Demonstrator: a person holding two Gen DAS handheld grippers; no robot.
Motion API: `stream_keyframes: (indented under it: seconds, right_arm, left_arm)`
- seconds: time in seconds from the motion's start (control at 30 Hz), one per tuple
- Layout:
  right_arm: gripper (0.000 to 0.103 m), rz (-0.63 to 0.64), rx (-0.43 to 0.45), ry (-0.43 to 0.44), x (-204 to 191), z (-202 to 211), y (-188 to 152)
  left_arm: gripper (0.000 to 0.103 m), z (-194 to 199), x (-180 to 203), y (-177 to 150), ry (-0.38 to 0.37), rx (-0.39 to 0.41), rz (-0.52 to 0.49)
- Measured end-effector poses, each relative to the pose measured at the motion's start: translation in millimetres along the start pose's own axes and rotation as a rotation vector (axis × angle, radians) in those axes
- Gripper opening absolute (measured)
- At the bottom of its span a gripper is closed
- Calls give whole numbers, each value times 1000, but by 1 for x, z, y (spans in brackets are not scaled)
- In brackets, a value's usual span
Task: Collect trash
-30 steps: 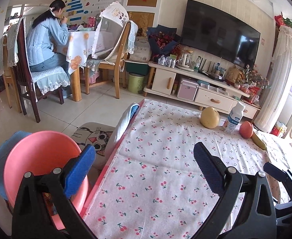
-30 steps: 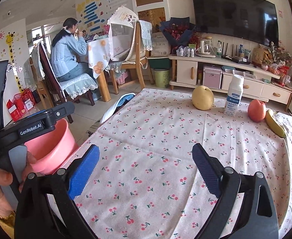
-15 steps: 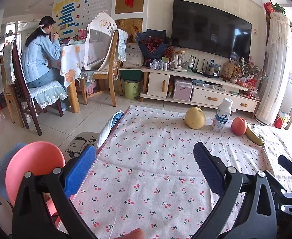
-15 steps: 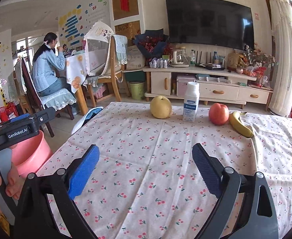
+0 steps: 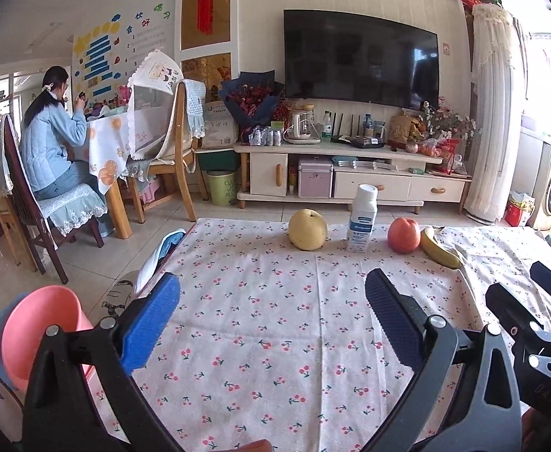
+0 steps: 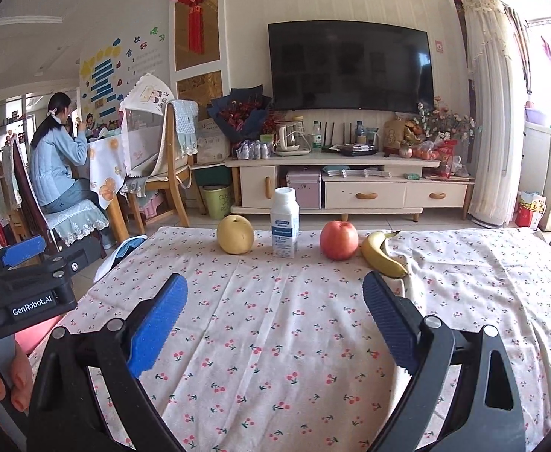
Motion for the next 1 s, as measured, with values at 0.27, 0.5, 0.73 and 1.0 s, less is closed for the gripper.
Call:
stream_keyframes:
  seconds: [0.27,0.5,0.73,1.0]
  right_arm:
    - [93,13,58,-58,25,24,4]
    - [94,4,88,-88,40,38,4]
    - [94,-25,119,-116,58,48,6]
    - [94,-34,136,-142,70,54,5]
  left_arm:
    - [99,18,37,3,-30,33,-28]
    - [99,32,66,3,-49,48,-69]
    - [99,41,80,4,-45,63,-90]
    - [99,43,87,4,-48,62,-103]
Point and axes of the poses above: each gripper's, at about its wrist camera, not at the fingertips, and z roughly against the way its jaws point, x to its right, y to its top, the point moved 2 cm from there along -z, roughly the way its jaws point, and after that the axes turned 5 degrees about y, right-handed, at the moved point
